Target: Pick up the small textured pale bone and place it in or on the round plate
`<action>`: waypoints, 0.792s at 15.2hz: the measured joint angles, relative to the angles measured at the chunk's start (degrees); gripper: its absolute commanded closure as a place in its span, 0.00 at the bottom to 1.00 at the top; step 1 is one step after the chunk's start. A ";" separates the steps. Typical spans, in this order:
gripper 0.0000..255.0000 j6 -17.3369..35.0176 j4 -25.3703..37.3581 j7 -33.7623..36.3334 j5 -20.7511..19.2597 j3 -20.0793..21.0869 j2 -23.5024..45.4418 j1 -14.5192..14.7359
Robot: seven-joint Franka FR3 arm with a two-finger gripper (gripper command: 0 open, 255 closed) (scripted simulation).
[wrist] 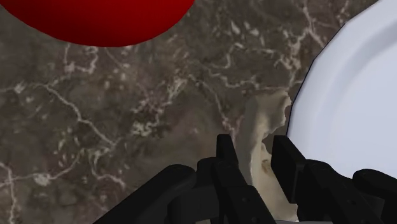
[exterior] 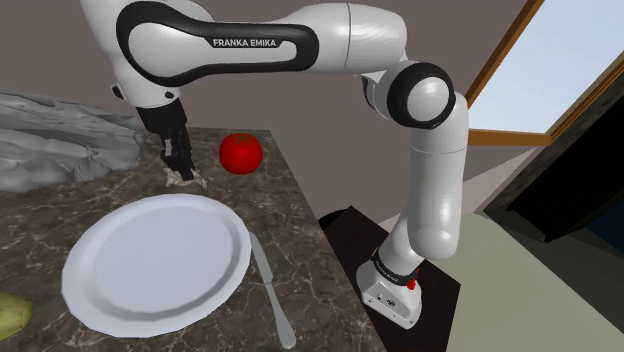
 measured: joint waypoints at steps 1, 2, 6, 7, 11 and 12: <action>1.00 -0.64 0.51 -0.07 0.06 0.03 -0.16 0.01; 1.00 -1.48 1.27 -0.11 0.11 0.07 -0.27 0.09; 1.00 -4.45 4.34 -0.12 0.14 0.18 -0.20 0.59; 1.00 -5.09 5.12 -0.18 0.09 0.18 -0.09 0.69; 1.00 -8.53 9.05 -0.28 -0.09 0.20 0.39 1.34; 1.00 -9.22 9.77 -0.44 -0.13 0.18 0.40 1.36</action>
